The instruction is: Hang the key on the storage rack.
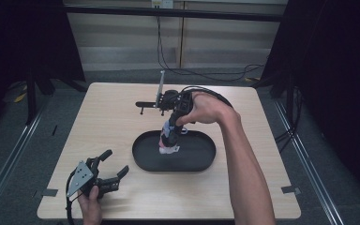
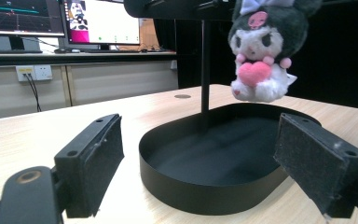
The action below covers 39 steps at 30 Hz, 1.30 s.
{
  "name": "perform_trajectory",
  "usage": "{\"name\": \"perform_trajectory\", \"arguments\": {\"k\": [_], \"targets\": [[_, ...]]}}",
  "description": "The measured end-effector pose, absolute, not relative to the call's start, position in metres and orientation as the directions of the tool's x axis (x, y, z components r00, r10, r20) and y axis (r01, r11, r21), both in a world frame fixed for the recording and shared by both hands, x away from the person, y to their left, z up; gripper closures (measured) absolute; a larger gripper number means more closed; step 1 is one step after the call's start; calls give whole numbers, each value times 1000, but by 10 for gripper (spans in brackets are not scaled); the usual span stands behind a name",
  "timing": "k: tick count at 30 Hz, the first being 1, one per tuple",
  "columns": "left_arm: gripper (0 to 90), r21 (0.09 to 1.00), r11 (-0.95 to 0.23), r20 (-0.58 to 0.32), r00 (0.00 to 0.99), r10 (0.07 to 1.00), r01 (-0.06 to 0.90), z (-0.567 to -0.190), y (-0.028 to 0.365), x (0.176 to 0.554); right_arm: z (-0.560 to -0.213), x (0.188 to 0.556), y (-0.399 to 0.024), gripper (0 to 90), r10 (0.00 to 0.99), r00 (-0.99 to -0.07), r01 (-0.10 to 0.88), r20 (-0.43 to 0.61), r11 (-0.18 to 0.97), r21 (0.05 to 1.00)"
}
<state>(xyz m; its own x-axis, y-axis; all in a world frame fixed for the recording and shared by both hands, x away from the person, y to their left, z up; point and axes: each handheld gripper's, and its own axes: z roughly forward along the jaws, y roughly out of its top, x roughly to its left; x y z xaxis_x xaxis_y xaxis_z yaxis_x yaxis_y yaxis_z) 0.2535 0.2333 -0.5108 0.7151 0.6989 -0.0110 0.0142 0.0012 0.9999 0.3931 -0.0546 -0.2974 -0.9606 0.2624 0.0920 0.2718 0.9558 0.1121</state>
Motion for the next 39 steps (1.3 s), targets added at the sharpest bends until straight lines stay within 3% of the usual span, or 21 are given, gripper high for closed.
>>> {"name": "perform_trajectory", "arguments": {"k": [10, 39], "targets": [[152, 1000, 3, -12, 715, 699, 14, -511, 233, 253, -299, 412, -58, 876, 287, -950, 301, 126, 946, 115], [152, 1000, 7, -14, 714, 700, 13, -511, 233, 253, -296, 434, -56, 874, 275, -960, 279, 54, 956, 95]]}}
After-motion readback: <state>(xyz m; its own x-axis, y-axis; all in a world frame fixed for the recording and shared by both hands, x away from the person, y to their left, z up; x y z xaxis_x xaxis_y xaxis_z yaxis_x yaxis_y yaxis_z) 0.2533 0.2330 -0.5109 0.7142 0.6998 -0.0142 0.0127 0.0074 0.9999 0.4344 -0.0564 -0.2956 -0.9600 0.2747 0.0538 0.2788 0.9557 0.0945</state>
